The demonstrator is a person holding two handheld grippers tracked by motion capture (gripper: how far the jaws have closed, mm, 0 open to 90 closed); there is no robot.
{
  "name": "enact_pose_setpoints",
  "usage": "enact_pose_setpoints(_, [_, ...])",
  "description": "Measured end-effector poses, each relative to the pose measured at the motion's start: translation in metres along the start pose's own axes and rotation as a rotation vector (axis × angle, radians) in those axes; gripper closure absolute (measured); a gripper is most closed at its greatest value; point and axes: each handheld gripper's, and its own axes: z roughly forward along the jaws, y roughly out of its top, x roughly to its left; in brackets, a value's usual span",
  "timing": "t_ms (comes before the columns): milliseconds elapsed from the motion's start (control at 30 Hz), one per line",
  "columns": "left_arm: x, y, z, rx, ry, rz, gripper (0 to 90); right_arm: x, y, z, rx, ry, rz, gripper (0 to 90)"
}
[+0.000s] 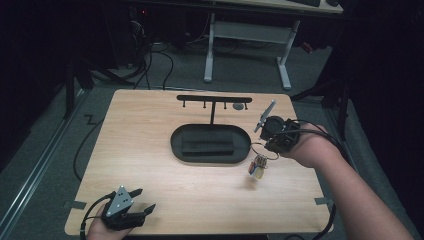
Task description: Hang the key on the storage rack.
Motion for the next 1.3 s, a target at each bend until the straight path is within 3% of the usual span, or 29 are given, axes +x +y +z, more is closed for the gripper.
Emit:
enact_pose_setpoints(367, [0.0,-0.001,0.001,0.01,0.004,-0.003,31.1,-0.013,0.02,0.006,-0.01,0.001,0.021,88.3])
enact_pose_setpoints(500, [-0.001,0.001,0.003,0.013,0.002,0.018,30.8,-0.017,0.023,0.006,-0.022,0.006,0.022,88.3])
enact_pose_setpoints(567, [0.0,0.0,0.005,0.008,-0.01,-0.003,30.6,-0.021,0.027,0.006,-0.021,0.007,0.031,88.3])
enact_pose_setpoints(633, [0.002,0.0,0.007,-0.005,-0.026,-0.053,30.3,-0.024,0.029,0.007,-0.019,0.009,0.033,88.2])
enact_pose_setpoints(833, [0.007,0.001,0.009,-0.049,-0.043,-0.121,30.0,-0.033,0.035,0.009,-0.023,0.015,0.056,88.3])
enact_pose_setpoints(1033, [0.004,0.001,0.007,-0.043,-0.05,-0.09,30.0,-0.042,0.04,0.01,-0.029,0.008,0.078,88.2])
enact_pose_setpoints(1067, [0.006,0.002,0.006,-0.059,-0.074,-0.113,29.8,-0.043,0.041,0.011,-0.029,0.005,0.08,88.2])
enact_pose_setpoints(1167, [0.006,0.004,0.003,-0.076,-0.074,-0.129,29.9,-0.048,0.043,0.012,-0.045,0.005,0.084,88.3])
enact_pose_setpoints(1300, [0.004,0.003,0.004,-0.056,-0.058,-0.095,30.0,-0.055,0.048,0.011,-0.067,0.001,0.085,88.3])
